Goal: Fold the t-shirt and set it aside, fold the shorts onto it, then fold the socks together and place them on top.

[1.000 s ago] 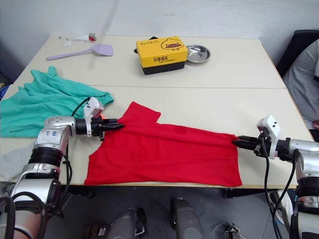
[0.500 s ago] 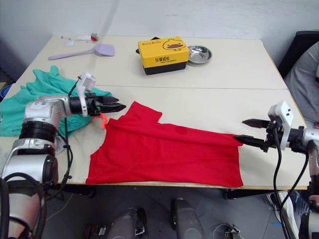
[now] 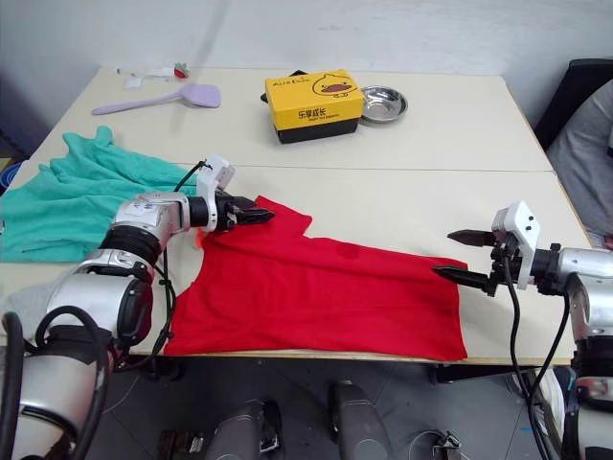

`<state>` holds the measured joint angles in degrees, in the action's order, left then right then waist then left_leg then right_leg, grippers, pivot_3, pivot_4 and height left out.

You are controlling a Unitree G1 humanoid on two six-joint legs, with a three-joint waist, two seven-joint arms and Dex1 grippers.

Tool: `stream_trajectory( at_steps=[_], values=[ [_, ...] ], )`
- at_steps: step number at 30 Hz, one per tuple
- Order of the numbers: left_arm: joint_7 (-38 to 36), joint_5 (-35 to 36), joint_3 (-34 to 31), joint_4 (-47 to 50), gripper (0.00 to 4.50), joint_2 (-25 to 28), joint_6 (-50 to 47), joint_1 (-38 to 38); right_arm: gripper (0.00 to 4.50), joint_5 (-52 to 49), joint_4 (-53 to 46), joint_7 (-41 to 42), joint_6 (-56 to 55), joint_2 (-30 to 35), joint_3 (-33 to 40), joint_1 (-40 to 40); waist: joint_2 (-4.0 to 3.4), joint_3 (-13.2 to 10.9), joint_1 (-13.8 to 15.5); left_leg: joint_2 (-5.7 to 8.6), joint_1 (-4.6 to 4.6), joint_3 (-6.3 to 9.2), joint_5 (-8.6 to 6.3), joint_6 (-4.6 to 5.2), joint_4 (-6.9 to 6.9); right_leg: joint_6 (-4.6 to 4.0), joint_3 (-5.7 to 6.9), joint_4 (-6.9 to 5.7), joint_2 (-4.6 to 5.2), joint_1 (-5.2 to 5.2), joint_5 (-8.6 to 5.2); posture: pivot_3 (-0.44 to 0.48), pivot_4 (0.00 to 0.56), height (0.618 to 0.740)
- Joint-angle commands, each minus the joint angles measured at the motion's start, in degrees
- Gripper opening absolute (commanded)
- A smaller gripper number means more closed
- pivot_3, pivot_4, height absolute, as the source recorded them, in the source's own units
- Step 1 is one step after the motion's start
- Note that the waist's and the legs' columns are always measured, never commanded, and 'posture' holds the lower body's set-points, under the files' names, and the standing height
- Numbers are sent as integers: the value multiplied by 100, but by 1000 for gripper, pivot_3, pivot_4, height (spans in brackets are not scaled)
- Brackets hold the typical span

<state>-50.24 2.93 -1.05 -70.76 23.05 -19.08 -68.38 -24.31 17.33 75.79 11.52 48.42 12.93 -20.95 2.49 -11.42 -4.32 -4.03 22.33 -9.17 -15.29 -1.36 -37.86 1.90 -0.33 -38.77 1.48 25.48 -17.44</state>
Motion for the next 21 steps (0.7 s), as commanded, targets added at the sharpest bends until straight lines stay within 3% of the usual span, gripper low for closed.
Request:
stream_trajectory(
  at_steps=[1,9,14,21],
  values=[
    [163,-110,-11,-122,2845,-57,166,-39,4500,-444,-734,-103,-267,-133,535,318,0,0,13,0,1,0,0,0,0,0,0,1,0,0,0,0,150,740],
    [235,-9,-223,-173,147,-69,338,92,4500,-825,-1787,-520,-747,-673,864,911,0,0,28,1,-1,1,0,0,0,0,2,0,0,-1,0,0,150,740],
    [-32,269,-560,-57,34,-60,643,188,4500,-837,-1931,-694,-765,-736,820,1066,0,0,39,1,0,1,0,1,0,0,3,0,0,-1,0,0,150,740],
    [-1330,691,-891,461,34,193,1352,434,4500,-881,-1908,-772,-773,-726,815,1137,0,0,68,0,0,0,0,1,0,0,3,0,-1,-1,0,0,150,740]
  ],
)
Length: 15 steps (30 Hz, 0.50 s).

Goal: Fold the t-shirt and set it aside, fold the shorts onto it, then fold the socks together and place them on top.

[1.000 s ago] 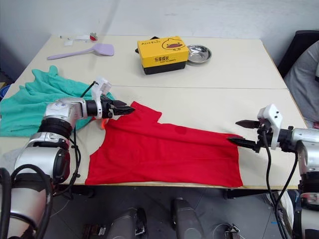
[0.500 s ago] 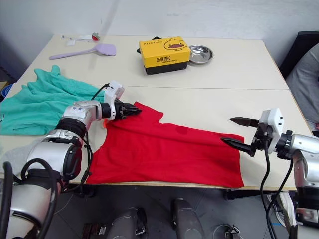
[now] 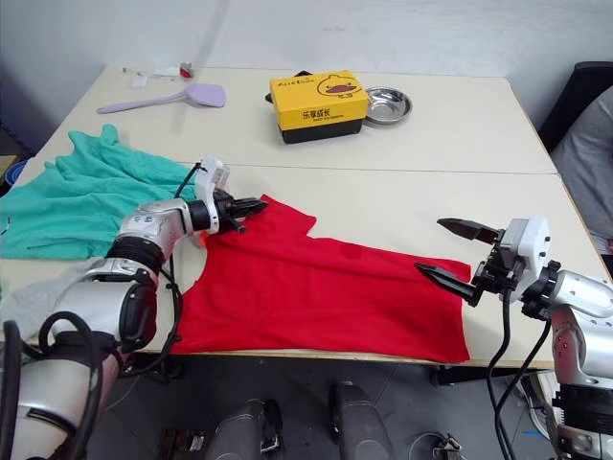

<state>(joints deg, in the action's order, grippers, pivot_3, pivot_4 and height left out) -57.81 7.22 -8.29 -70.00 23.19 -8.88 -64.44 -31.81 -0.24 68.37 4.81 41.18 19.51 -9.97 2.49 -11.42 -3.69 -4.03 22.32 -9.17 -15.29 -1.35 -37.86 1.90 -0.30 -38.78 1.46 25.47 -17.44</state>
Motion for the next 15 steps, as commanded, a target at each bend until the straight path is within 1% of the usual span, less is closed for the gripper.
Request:
stream_trajectory(
  at_steps=[1,3,5,6,7,9,11,13,15],
  values=[
    [-668,238,-129,477,34,250,321,96,4500,-130,-142,-33,-100,2,147,50,0,0,13,-2,0,0,0,0,0,0,1,0,-1,0,0,0,150,740],
    [-803,170,-39,646,34,365,439,227,4500,-128,-127,-26,-95,12,128,67,0,0,18,-1,0,0,0,0,0,0,-1,0,-1,0,0,0,150,740],
    [-680,55,52,721,34,458,469,335,4500,-150,-118,-28,-58,5,107,73,0,0,33,-1,-1,0,0,0,0,0,-1,0,-1,0,0,0,150,740],
    [-378,28,32,690,34,476,380,330,4500,-145,-109,-28,-56,-11,77,67,0,0,42,-1,-1,0,0,1,0,0,-1,0,0,0,0,0,150,740],
    [-127,-62,84,668,202,484,302,323,4500,-138,-101,-25,-56,-23,47,60,0,0,52,0,-1,0,0,1,0,0,-1,0,1,0,0,0,150,740],
    [-54,-231,274,732,588,449,252,341,4500,-126,-89,1,-68,-28,1,40,0,0,62,1,1,2,0,6,0,0,-1,1,4,0,0,0,150,740],
    [218,-439,452,765,1219,381,405,342,4500,-137,-87,13,-65,-22,-27,10,0,0,66,3,2,2,-1,8,0,0,-1,2,4,0,0,0,150,740],
    [656,-564,519,673,1876,293,569,260,4500,-145,-83,14,-59,-13,-50,-29,0,0,72,3,4,2,-1,8,0,1,0,3,4,0,0,0,150,740],
    [872,-761,678,494,2523,239,746,186,4500,-139,-77,14,-61,-14,-66,-59,0,0,80,3,3,3,-1,8,0,1,-1,3,6,0,1,0,150,740]
  ],
)
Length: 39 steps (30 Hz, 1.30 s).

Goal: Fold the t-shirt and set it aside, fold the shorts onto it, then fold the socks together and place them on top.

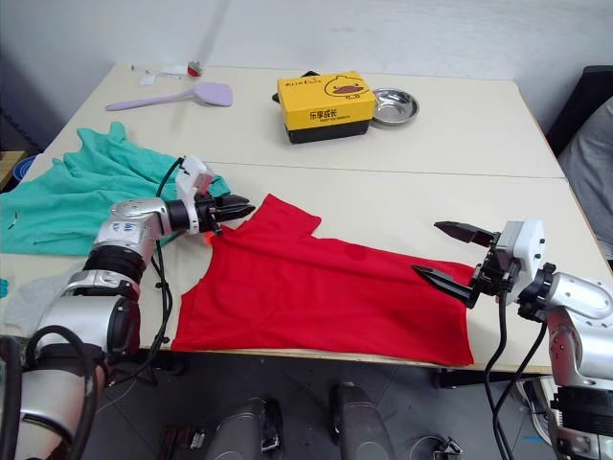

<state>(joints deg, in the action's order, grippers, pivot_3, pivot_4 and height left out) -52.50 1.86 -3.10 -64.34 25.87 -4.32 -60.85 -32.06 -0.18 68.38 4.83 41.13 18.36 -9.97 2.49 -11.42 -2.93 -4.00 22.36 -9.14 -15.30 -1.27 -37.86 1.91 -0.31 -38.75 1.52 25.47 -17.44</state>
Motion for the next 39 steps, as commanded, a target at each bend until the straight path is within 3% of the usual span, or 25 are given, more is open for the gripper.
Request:
stream_trajectory(
  at_steps=[1,2,11,20,21,26,35,39],
  values=[
    [463,-262,176,-165,2874,-59,346,-215,4500,-111,-84,11,-61,-12,44,-68,0,0,5,0,0,0,0,0,0,0,0,0,0,0,0,0,150,740],
    [630,-301,194,-273,3150,-96,324,-279,4500,-111,-94,6,-55,-15,40,-72,0,0,-7,1,0,0,0,0,0,0,0,0,-1,0,0,0,150,740],
    [708,-467,296,-759,3150,-505,152,-647,4500,-161,-281,-87,-5,-25,101,69,1,0,-8,2,0,1,0,-1,1,0,3,1,-2,0,0,0,150,740],
    [955,-547,272,-865,177,-578,272,-681,4500,-201,-419,-238,-23,-56,136,191,1,0,-11,2,-1,0,0,-1,1,0,1,0,-2,0,0,0,150,740],
    [895,-504,237,-845,20,-568,336,-667,4500,-205,-424,-249,-30,-59,140,202,1,0,-11,2,-1,1,0,-1,1,0,2,0,-2,0,0,0,150,740],
    [374,-231,-16,-682,20,-453,874,-588,4500,-214,-422,-269,-60,-61,139,233,1,0,-13,2,-1,0,0,-1,1,0,3,0,-3,0,0,0,150,740],
    [-1417,404,-395,-125,20,93,1785,-164,4500,-196,-244,-199,-126,-67,97,200,0,0,-25,-1,-2,-1,1,-3,1,0,4,-1,-5,0,0,0,150,740],
    [-2436,813,-461,575,20,247,1957,280,4500,-170,-88,-123,-164,-60,63,132,0,0,-16,-2,-1,-2,1,-2,1,0,5,-1,-4,0,0,0,150,740]
  ],
)
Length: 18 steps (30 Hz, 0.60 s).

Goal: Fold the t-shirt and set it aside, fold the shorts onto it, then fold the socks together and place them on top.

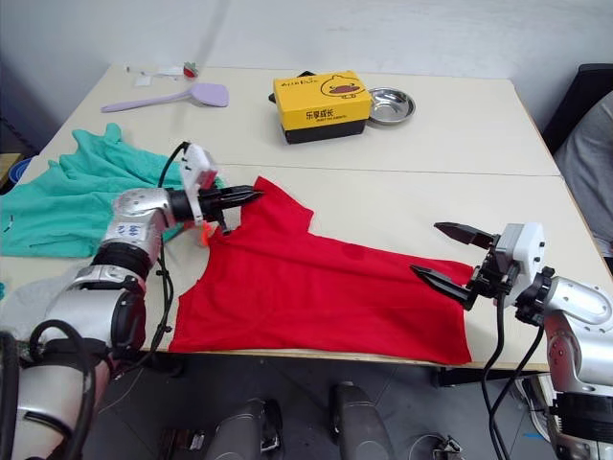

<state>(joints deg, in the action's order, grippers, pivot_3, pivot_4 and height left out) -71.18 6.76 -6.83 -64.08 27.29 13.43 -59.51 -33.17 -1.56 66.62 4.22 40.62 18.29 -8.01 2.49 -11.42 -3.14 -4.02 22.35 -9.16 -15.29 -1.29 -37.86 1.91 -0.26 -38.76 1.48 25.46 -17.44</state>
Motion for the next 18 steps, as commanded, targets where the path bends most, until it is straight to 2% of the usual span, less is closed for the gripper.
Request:
stream_trajectory(
  at_steps=[1,7,13,18],
  values=[
    [-748,363,-47,773,20,150,205,300,4500,-53,92,71,-111,-7,64,-81,0,0,6,0,1,1,0,0,-1,0,1,1,0,0,0,0,150,740],
    [-1186,418,140,1783,20,328,587,1145,4500,-5,309,169,-173,-4,25,-130,-1,0,-8,-4,-1,1,0,1,-1,0,-5,-1,-1,-2,0,0,150,740],
    [-1321,571,134,2541,20,527,1112,1972,4500,49,461,242,-243,9,44,-44,-1,1,-7,-25,-3,1,0,2,-1,0,-6,-1,0,-2,0,0,150,740],
    [-1416,860,117,3298,20,720,1045,2566,4500,67,547,293,-280,49,85,32,-2,2,-4,-32,-3,3,0,4,-1,-1,-4,0,1,-5,0,0,150,740]
  ],
)
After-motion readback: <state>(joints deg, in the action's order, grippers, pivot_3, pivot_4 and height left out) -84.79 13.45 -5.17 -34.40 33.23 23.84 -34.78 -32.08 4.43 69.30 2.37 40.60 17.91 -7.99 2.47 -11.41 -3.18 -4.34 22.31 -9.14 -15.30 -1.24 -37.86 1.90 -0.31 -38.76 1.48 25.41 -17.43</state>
